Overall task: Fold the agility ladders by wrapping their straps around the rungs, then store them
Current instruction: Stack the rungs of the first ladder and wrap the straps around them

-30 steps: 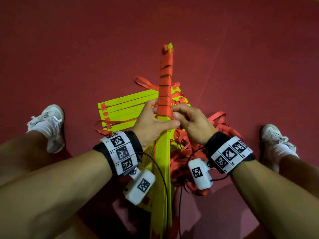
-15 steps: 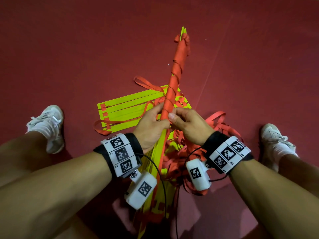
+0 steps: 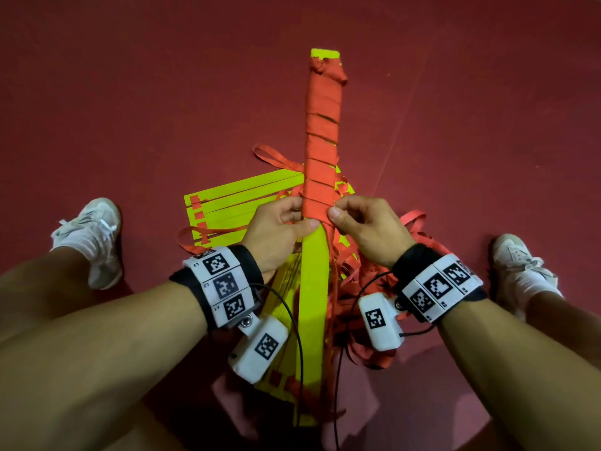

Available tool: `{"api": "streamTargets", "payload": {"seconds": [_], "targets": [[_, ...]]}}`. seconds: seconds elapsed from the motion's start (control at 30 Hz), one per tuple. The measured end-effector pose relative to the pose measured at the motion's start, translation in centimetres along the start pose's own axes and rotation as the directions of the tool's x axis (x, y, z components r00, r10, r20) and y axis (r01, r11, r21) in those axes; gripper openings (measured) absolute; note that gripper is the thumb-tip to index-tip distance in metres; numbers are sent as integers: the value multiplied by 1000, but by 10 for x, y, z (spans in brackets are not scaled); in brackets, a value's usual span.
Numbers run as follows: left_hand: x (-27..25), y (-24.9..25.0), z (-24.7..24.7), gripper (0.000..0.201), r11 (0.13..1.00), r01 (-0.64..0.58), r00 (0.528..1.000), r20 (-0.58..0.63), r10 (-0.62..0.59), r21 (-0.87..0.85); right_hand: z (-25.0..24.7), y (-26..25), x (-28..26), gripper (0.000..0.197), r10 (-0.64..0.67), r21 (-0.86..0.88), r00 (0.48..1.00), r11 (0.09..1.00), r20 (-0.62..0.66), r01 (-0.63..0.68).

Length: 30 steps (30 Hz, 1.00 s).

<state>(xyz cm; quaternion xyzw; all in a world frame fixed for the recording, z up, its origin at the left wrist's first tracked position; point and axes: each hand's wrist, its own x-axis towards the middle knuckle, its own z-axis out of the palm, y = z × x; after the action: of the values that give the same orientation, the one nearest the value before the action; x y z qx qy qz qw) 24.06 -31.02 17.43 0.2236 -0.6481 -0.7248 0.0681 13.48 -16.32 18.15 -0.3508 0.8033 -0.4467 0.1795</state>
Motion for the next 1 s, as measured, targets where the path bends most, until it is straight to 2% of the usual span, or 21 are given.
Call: {"api": "streamTargets", "payload": {"seconds": [0.13, 0.3, 0.4, 0.47, 0.63, 0.7, 0.8, 0.87, 1.0], "targets": [[1, 6, -4, 17, 992, 51, 999, -2, -52, -112, -5, 4, 0, 29, -10, -41, 999, 999, 47, 12], [-3, 10, -5, 20, 969, 36, 999, 48, -25, -244, -3, 4, -1, 30, -22, 139, 993, 990, 112, 6], [-1, 8, -6, 22, 959, 29, 1000, 18, -25, -283, -1, 2, -1, 23, -45, 236, 993, 972, 110, 18], [-1, 7, -6, 19, 958, 31, 1000, 3, -31, -285, 0, 1, -1, 18, -82, 261, 993, 964, 88, 56], [-4, -3, 0, 19, 992, 59, 998, 1, -59, -112, 7, 2, -2, 13, -115, 280, 991, 956, 73, 91], [-3, -2, 0, 18, 992, 74, 997, 20, -72, -104, 8, 3, -1, 14, -112, 267, 991, 960, 66, 91], [-5, 4, 2, 3, 980, 93, 992, 95, -78, -175, 5, 4, -1, 18, -105, 221, 994, 971, 30, 96], [-8, 4, 4, 13, 984, 86, 991, 116, -68, -159, 4, 5, -1, 22, -91, 194, 996, 977, 11, 87], [-9, -1, 7, 39, 992, 11, 996, 85, 0, -128, 7, 6, 0, 24, -85, 142, 996, 986, 10, 83]]}}
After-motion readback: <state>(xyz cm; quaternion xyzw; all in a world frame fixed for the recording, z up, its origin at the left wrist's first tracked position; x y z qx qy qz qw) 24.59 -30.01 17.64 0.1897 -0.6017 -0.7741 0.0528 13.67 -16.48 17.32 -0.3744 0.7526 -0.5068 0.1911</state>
